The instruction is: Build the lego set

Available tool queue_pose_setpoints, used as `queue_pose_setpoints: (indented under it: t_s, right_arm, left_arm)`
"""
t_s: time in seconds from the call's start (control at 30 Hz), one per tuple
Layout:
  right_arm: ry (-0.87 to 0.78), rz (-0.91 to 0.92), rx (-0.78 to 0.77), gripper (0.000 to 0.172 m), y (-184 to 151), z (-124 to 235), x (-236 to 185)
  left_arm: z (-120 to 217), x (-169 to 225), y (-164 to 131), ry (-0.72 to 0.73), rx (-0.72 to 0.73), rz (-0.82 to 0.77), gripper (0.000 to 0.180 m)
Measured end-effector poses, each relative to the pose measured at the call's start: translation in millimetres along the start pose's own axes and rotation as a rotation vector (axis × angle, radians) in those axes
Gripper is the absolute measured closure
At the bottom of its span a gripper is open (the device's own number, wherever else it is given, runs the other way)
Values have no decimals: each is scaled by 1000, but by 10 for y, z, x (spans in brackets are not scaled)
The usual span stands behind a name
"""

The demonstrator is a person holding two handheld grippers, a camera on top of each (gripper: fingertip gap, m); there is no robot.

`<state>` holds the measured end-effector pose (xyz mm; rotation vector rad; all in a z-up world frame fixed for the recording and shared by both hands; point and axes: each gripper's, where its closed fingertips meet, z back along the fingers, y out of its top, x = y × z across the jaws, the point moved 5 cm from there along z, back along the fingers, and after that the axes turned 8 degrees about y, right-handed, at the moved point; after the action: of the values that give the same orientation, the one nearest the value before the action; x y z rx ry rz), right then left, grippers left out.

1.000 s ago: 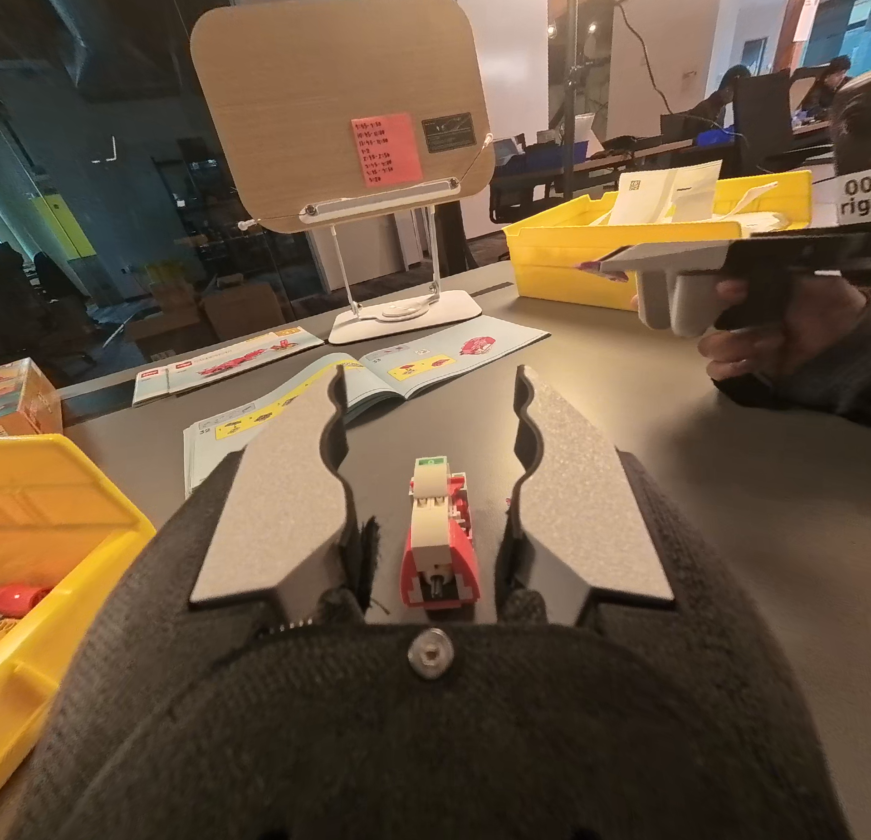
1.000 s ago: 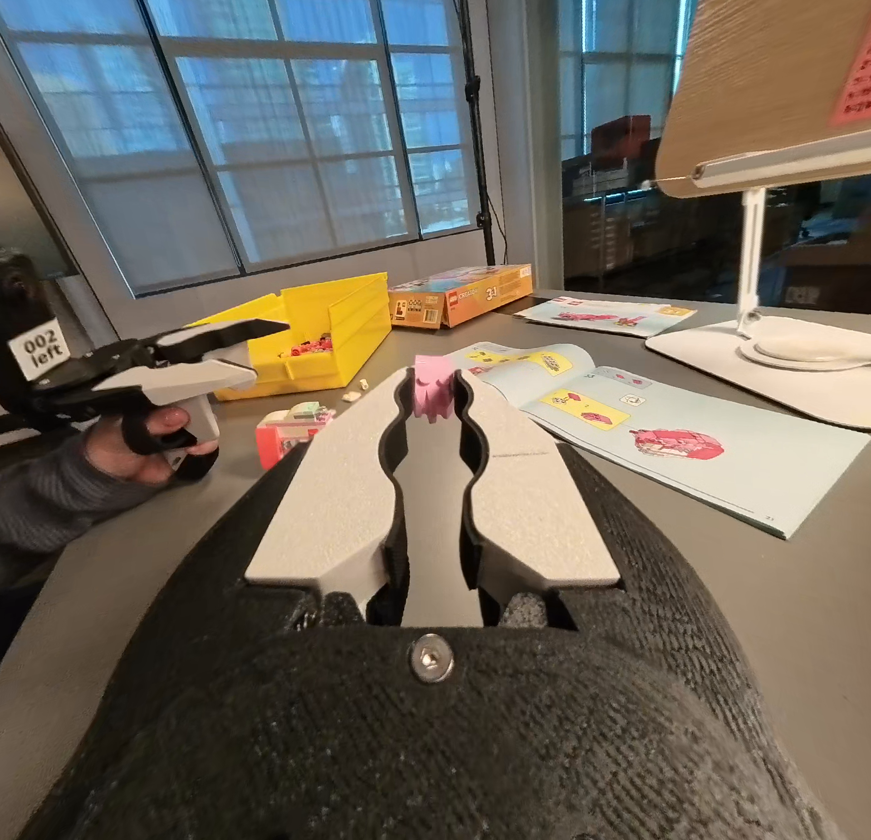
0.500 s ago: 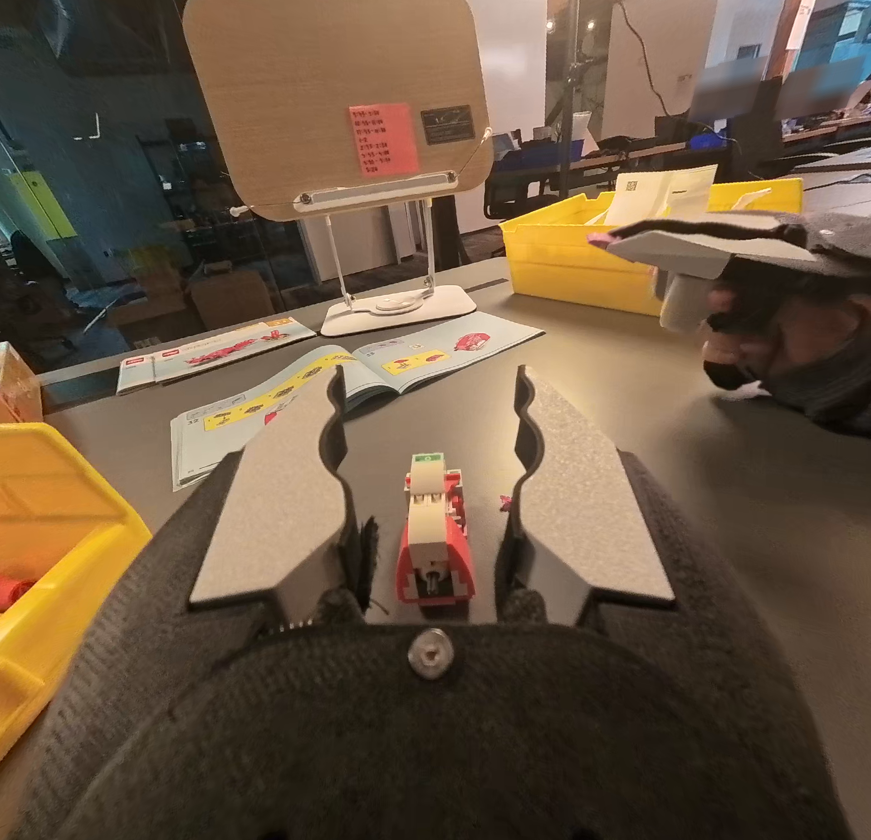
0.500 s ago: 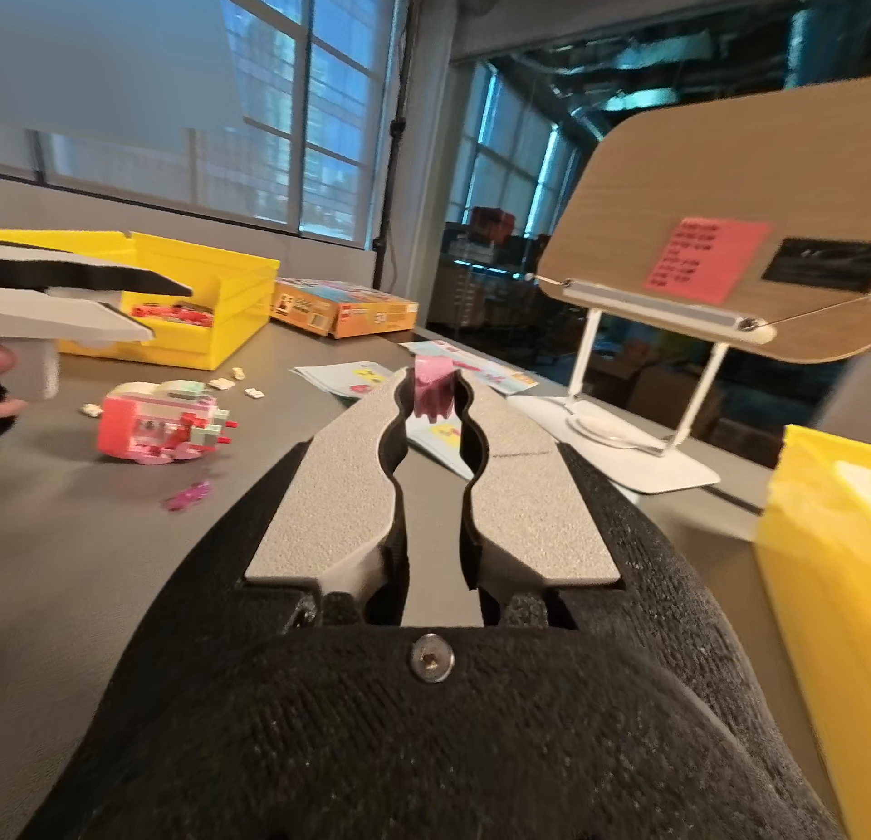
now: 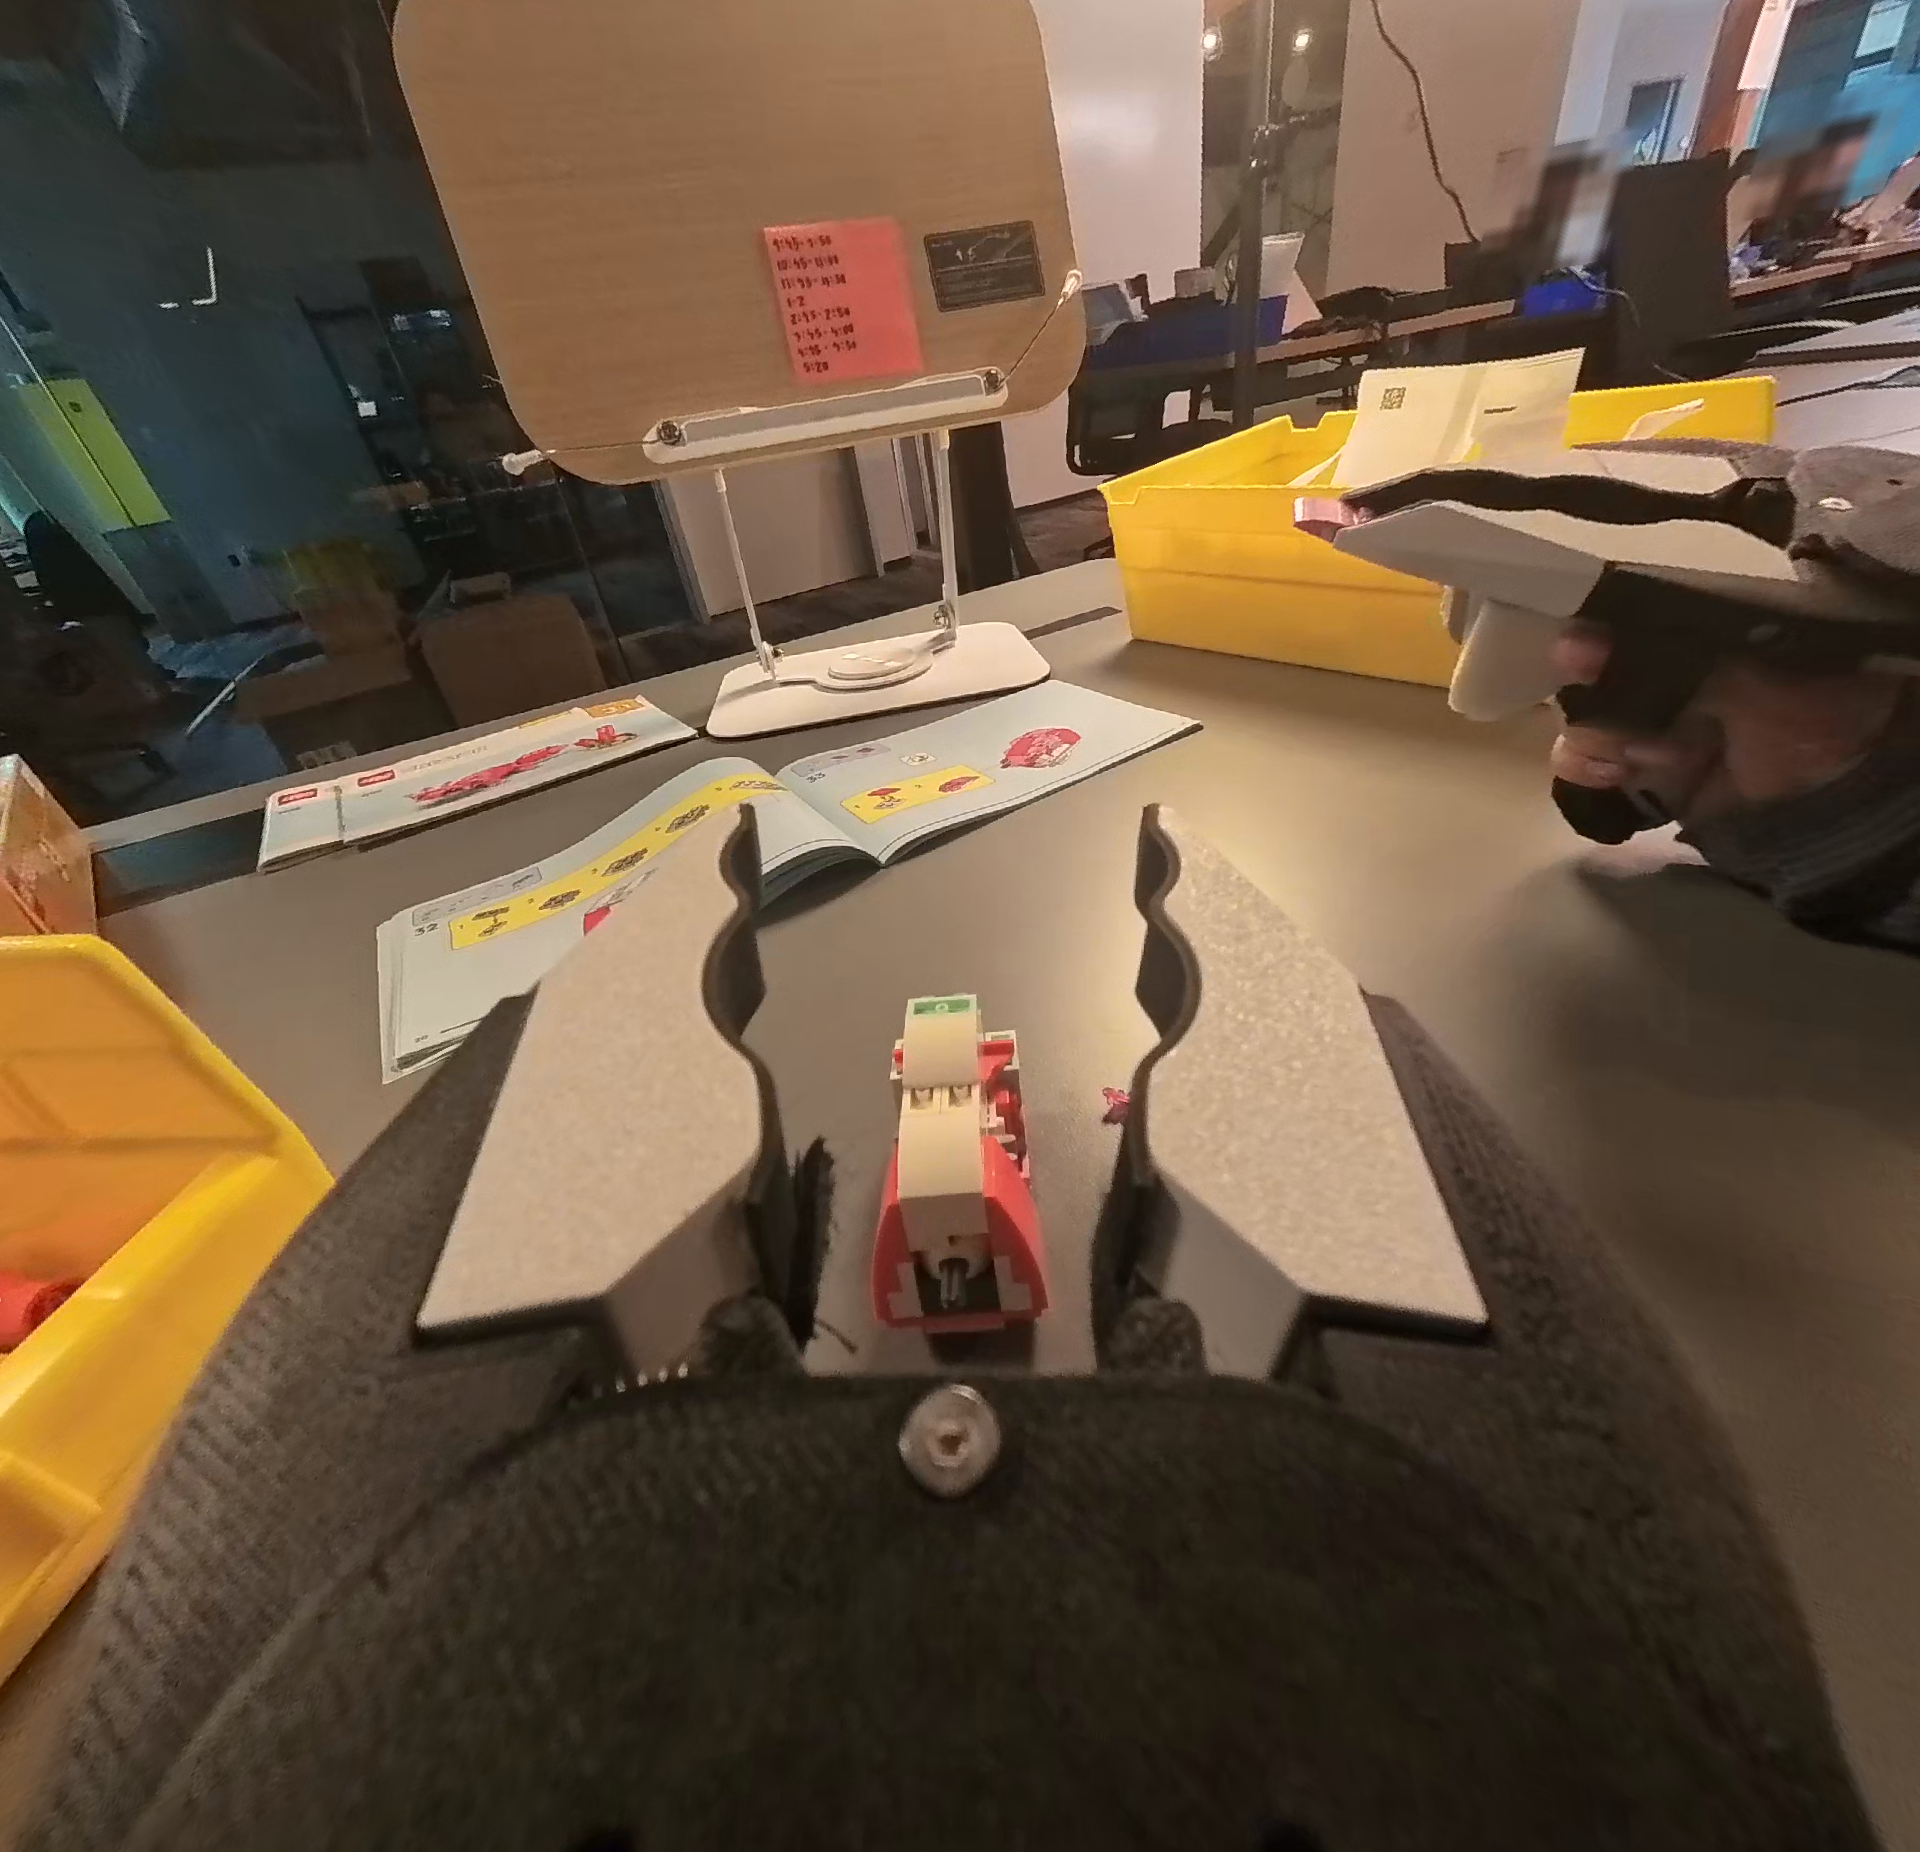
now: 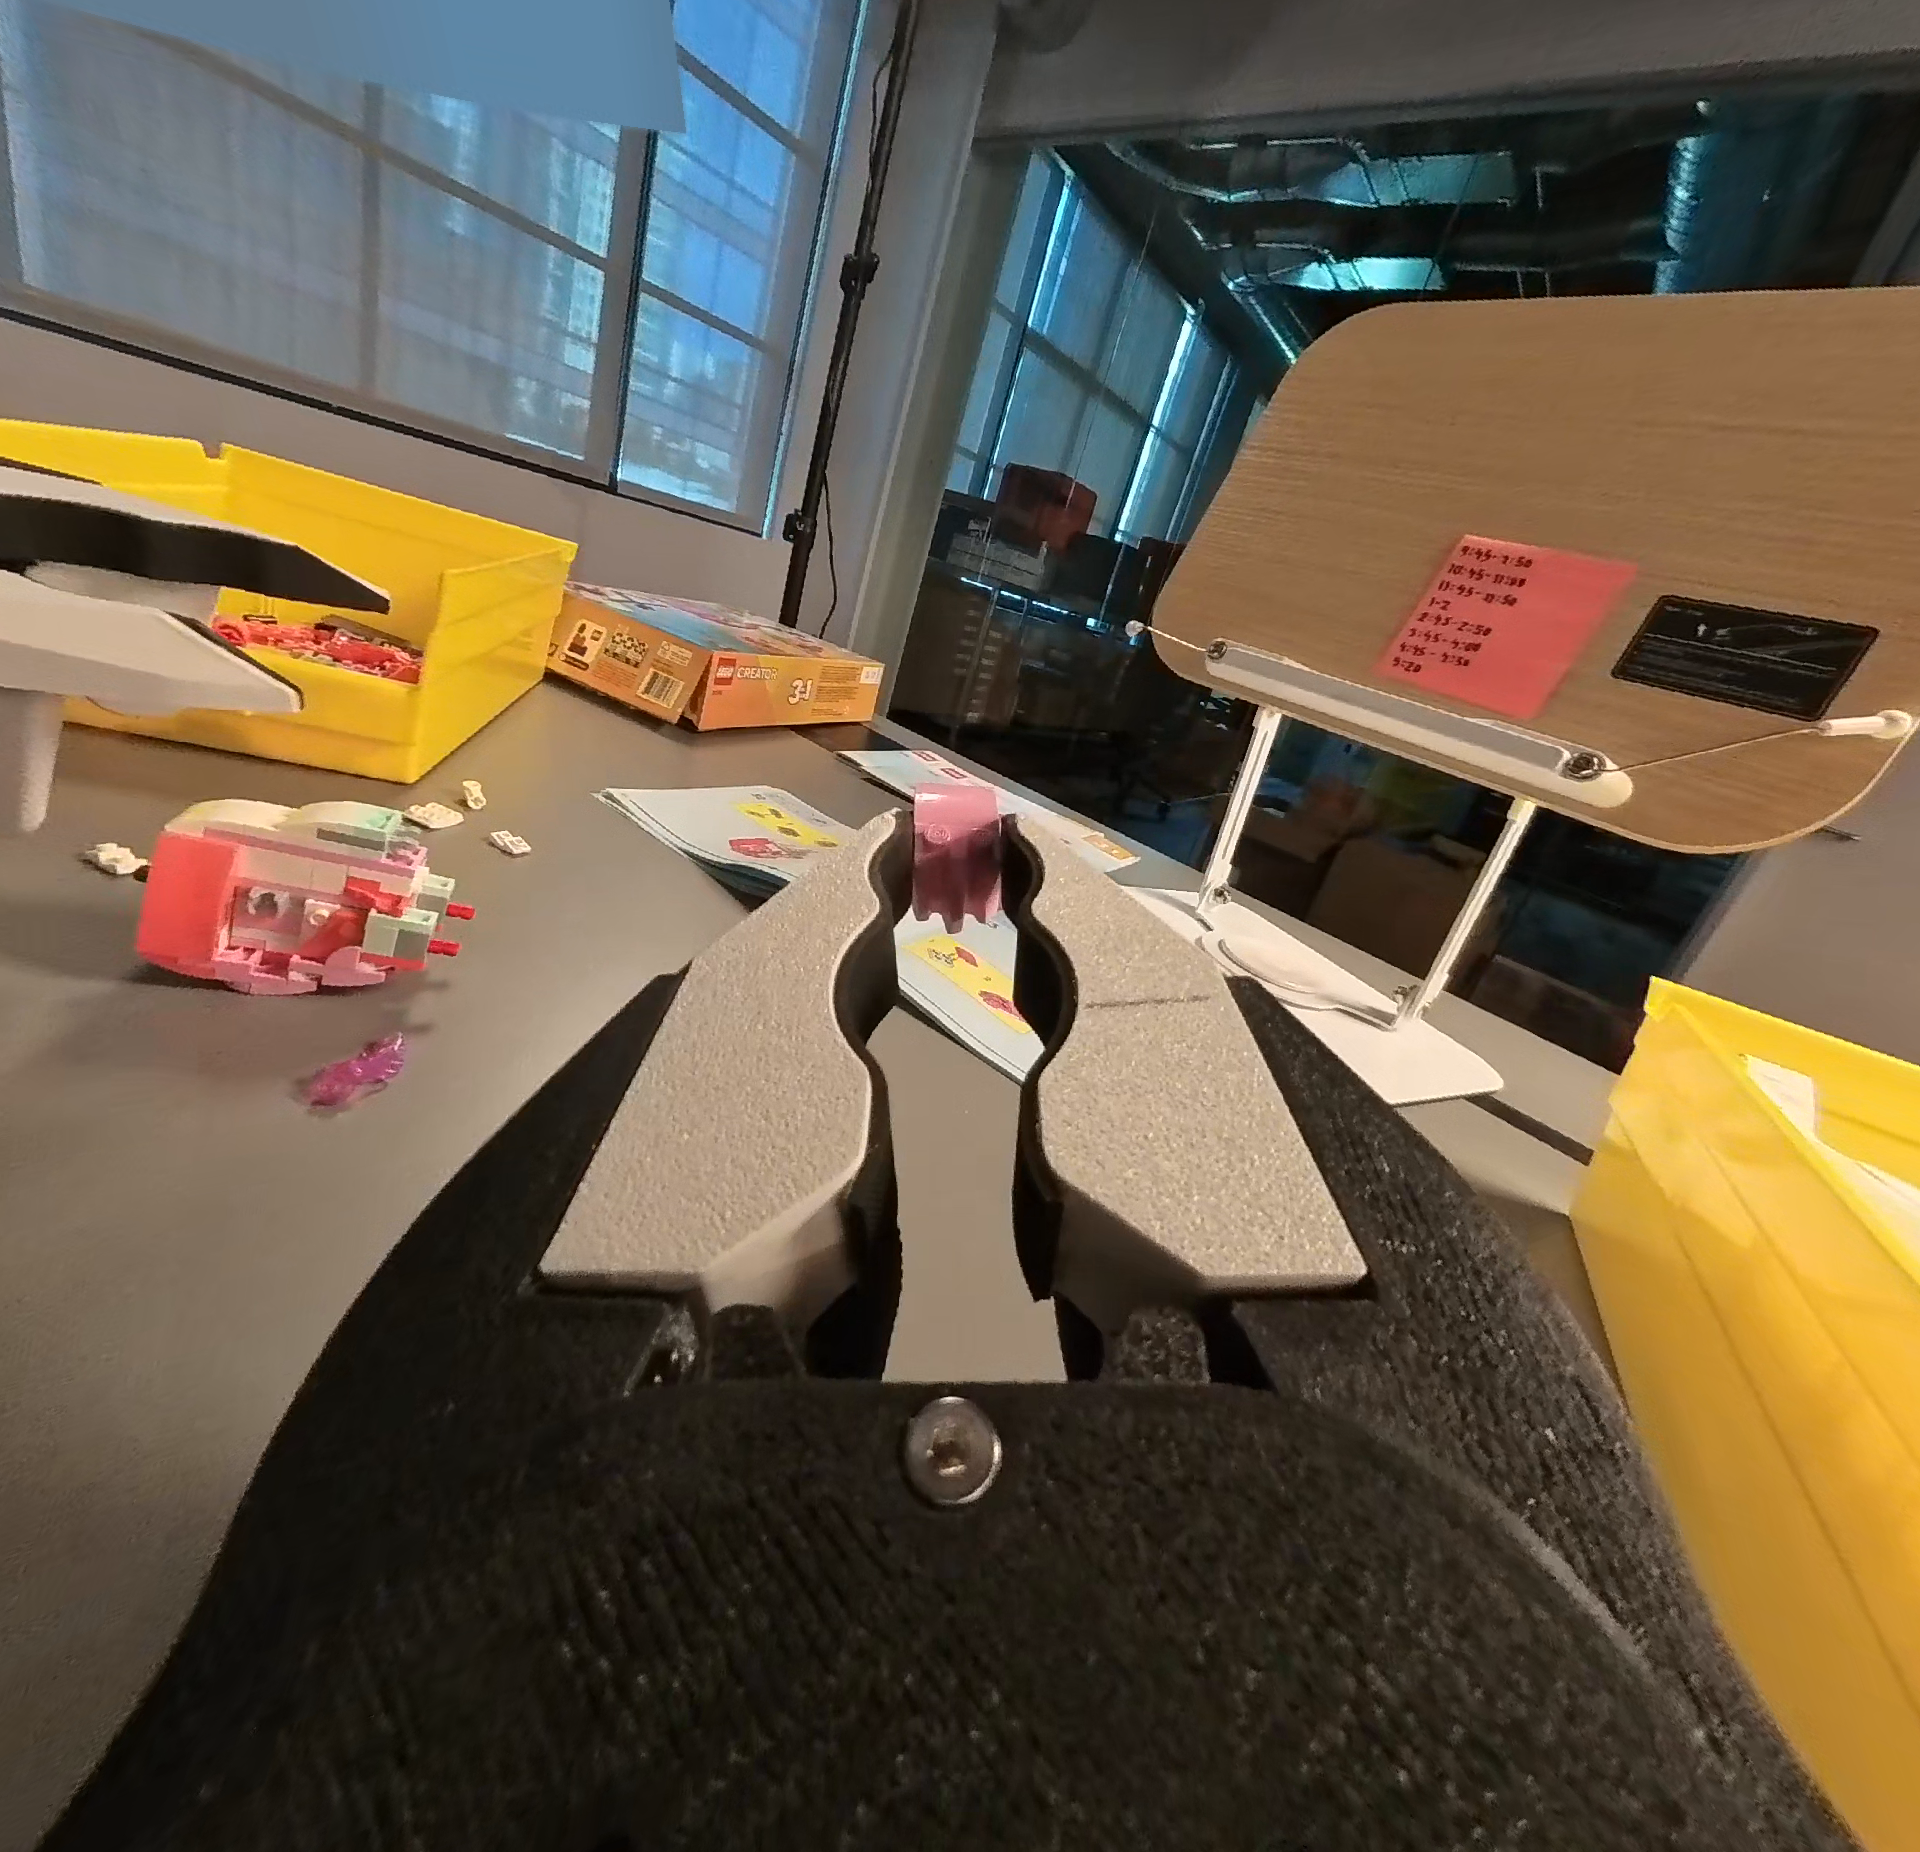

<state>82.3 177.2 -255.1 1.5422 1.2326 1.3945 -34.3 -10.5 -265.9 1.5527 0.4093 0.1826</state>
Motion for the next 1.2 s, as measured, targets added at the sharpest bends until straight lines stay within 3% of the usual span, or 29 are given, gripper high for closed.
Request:
queue_pose_setpoints:
  t_s: [0.33, 0.43, 0.63, 0.93, 1.2]
  right_arm:
    - [6, 13, -14, 157, -10, -11, -19]
    - [11, 12, -17, 157, -12, -13, -26]
    - [31, 3, -29, 157, -29, -29, -44]
    - [47, 7, -44, 157, -50, -50, -69]
    - [40, 6, -51, 157, -69, -60, -55]
  left_arm:
    - [17, -7, -12, 10, -20, -16, 106]
    - [41, 21, -62, 20, -85, -88, 98]
    - [165, 141, -277, 16, -266, -230, 103]
    - [192, -47, -341, 25, -344, -67, 112]
    - [172, -35, -314, 24, -289, -140, 118]
